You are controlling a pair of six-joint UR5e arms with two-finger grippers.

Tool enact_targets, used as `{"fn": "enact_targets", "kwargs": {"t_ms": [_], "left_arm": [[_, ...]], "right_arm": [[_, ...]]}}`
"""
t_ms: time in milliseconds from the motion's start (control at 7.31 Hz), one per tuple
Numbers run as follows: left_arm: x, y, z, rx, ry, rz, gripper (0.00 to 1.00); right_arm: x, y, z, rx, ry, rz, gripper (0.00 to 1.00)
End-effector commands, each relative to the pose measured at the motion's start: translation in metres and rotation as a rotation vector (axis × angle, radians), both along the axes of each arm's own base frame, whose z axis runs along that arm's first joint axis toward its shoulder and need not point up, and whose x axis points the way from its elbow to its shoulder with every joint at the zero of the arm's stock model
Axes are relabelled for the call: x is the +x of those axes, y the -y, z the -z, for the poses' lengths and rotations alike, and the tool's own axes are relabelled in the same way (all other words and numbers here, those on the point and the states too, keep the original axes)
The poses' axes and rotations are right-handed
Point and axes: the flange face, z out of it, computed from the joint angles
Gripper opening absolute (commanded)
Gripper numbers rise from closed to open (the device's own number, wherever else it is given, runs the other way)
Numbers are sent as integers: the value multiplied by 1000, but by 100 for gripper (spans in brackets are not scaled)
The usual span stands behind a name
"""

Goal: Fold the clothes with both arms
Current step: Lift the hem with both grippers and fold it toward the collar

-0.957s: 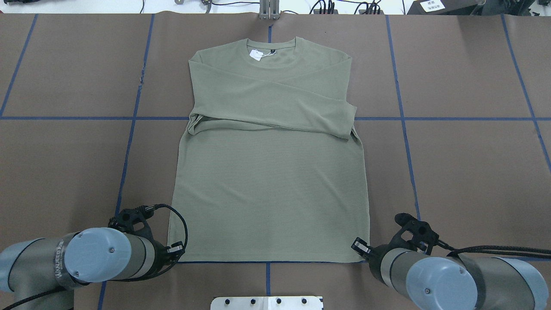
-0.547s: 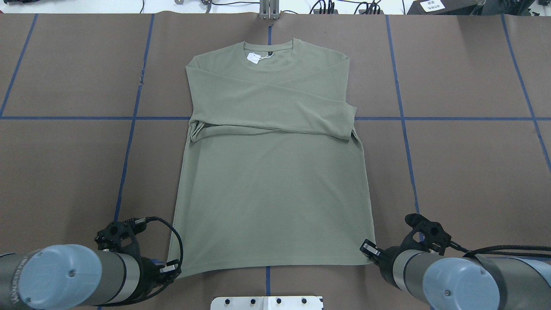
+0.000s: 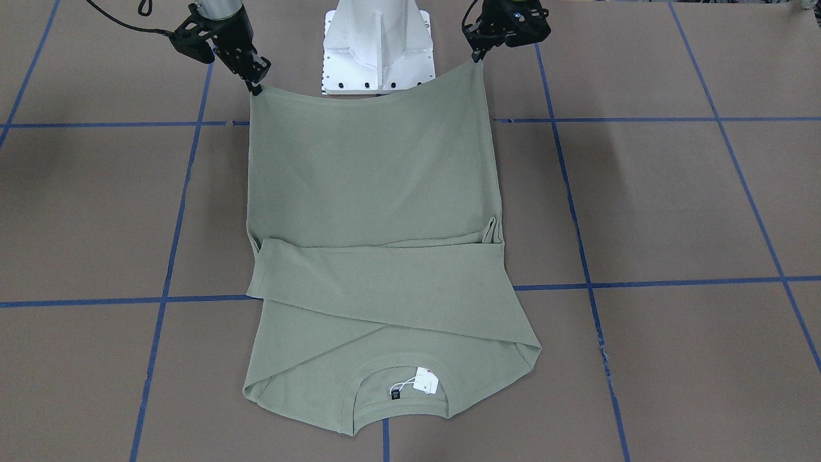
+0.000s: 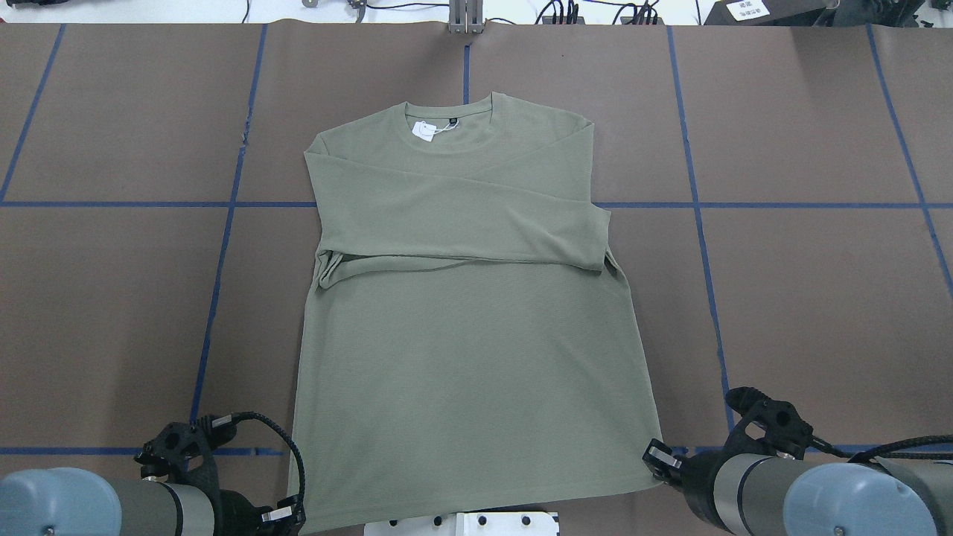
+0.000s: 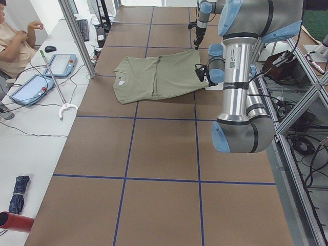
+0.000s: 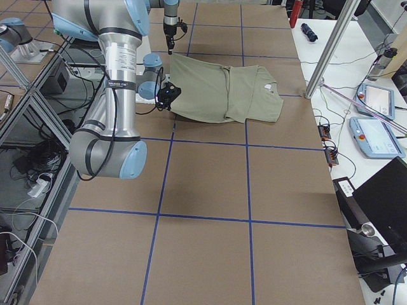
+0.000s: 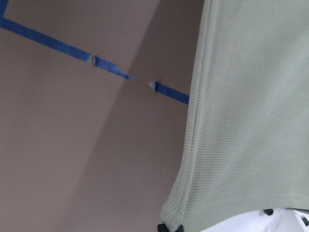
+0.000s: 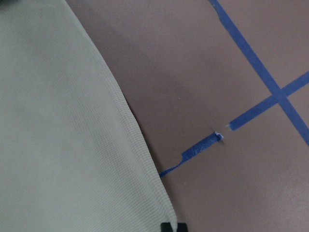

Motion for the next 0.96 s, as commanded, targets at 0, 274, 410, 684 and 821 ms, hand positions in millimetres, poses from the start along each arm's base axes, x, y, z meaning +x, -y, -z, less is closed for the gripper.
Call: {"fn": "enact_targets", "kwargs": {"t_ms": [0, 274, 410, 684, 821], "left_arm": [[-3, 22, 11, 11, -28, 48, 0], [-31, 103, 43, 192, -91, 138, 0], [-36, 136, 32, 226, -55, 174, 0], [-47, 218, 19, 329, 17, 259, 0], [-39, 256, 3, 322, 65, 299, 0]], "right_arm": [[32, 42, 15, 16, 31, -98, 0], [52, 87, 24, 108, 33, -57, 0], [54, 126, 27, 110, 41, -81, 0], [34, 213, 38, 88, 57, -147, 0], [29, 252, 37, 109, 35, -153, 0]]}}
